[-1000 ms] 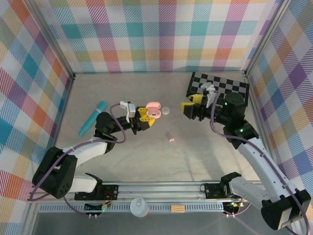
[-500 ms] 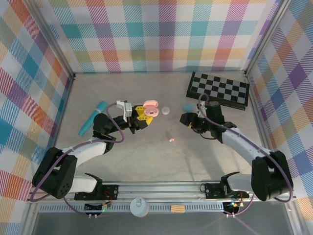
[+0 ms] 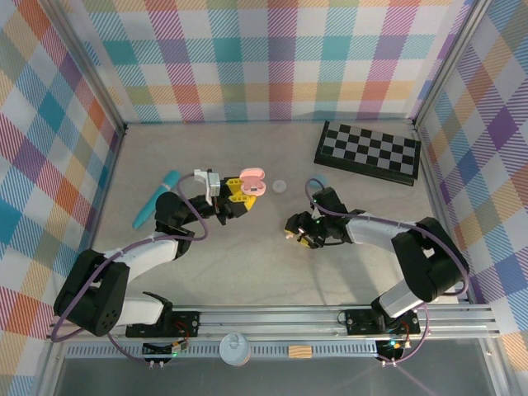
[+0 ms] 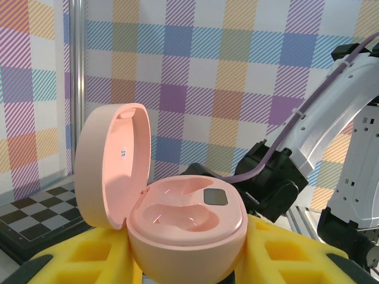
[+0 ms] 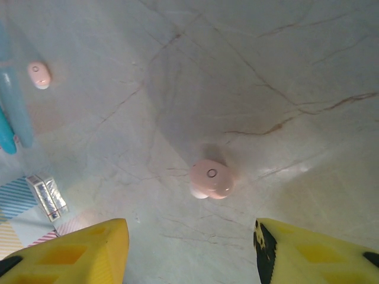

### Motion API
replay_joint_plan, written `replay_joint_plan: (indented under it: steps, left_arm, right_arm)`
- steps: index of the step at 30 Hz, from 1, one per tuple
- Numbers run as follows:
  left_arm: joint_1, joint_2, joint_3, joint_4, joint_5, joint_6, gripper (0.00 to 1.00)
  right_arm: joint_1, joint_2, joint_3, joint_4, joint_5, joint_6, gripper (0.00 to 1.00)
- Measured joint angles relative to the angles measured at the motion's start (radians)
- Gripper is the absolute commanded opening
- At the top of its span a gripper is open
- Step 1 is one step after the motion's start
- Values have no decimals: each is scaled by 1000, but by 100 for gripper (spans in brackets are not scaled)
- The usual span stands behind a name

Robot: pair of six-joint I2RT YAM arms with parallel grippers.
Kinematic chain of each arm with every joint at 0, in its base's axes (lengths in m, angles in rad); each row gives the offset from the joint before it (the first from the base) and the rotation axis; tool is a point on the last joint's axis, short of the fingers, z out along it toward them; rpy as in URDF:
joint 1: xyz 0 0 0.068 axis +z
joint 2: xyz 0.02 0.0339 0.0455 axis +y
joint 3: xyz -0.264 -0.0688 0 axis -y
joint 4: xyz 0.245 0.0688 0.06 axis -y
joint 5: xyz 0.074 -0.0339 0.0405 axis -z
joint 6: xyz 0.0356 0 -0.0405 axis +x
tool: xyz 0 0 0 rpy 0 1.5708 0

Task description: Insert the wireless bluetooth earbuds into the charging case

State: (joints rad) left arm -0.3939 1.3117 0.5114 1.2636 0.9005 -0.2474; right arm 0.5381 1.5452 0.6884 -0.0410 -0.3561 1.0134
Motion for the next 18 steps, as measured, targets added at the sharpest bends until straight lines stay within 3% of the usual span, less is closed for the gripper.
replay_joint_plan:
  steps: [5,13,18]
  left_arm:
    - [3,0,0,0,0,0,37]
    - [11,-10,-12,0,7,-3,37]
    - [13,-10,-12,0,7,-4,37]
  right_arm:
    - [0,50,26,4,5,1,57]
    - [0,92,69,3,1,-3,43]
    - [0,133,109,8,-12,-5,42]
